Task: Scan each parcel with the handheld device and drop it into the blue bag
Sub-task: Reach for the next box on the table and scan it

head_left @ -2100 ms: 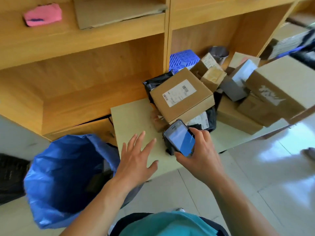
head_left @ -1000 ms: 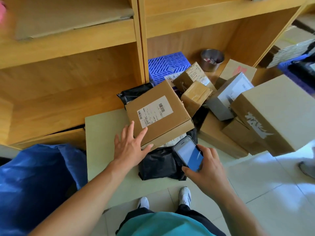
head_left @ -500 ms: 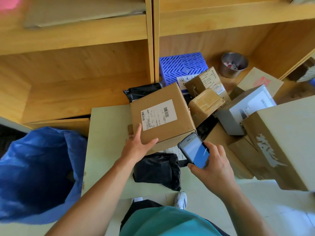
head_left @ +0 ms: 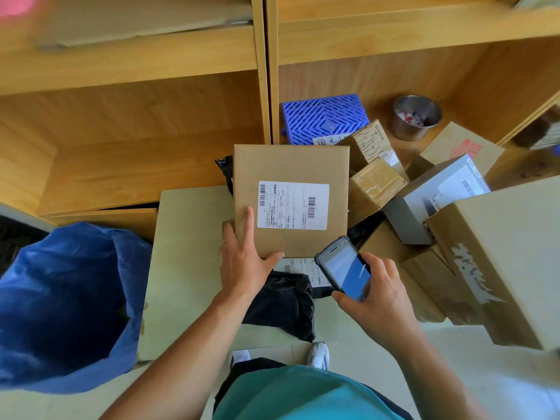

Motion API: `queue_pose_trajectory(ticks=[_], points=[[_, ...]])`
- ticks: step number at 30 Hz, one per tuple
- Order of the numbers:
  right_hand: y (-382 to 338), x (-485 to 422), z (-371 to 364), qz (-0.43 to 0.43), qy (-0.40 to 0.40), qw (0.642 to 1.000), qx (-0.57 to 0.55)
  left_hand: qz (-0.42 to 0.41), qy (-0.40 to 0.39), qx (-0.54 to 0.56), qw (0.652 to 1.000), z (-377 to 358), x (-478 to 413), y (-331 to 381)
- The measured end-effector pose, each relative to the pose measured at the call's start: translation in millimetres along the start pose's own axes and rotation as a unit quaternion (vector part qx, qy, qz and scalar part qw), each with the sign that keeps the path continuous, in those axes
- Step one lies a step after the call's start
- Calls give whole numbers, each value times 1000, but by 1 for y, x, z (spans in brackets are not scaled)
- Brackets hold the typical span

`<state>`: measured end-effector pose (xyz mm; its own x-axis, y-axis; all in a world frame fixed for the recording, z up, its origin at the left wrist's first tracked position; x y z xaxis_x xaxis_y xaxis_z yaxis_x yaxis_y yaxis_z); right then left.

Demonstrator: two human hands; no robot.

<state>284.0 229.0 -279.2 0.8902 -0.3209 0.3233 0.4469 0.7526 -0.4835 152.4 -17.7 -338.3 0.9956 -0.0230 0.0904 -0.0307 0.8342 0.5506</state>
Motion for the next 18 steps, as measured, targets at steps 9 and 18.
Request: queue_pose_trajectory(ticks=[9, 18], points=[[-4, 7, -5, -1, 13, 1000, -7, -12, 12, -25, 1000, 14, 5, 0], [8, 14, -2, -67, 43, 997, 5, -72, 46, 87, 992, 21, 7, 5]])
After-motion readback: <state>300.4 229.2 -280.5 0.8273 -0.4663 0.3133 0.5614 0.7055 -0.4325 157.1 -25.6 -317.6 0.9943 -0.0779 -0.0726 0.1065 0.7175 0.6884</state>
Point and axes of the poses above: each hand's wrist, its own x-axis away from the middle knuckle, its own z-axis out of the back of the hand, y = z × x, the point moved 9 cm from there along -x, towards the middle knuckle, and after that the axes turned 4 degrees about x, right-handed, at the moved point
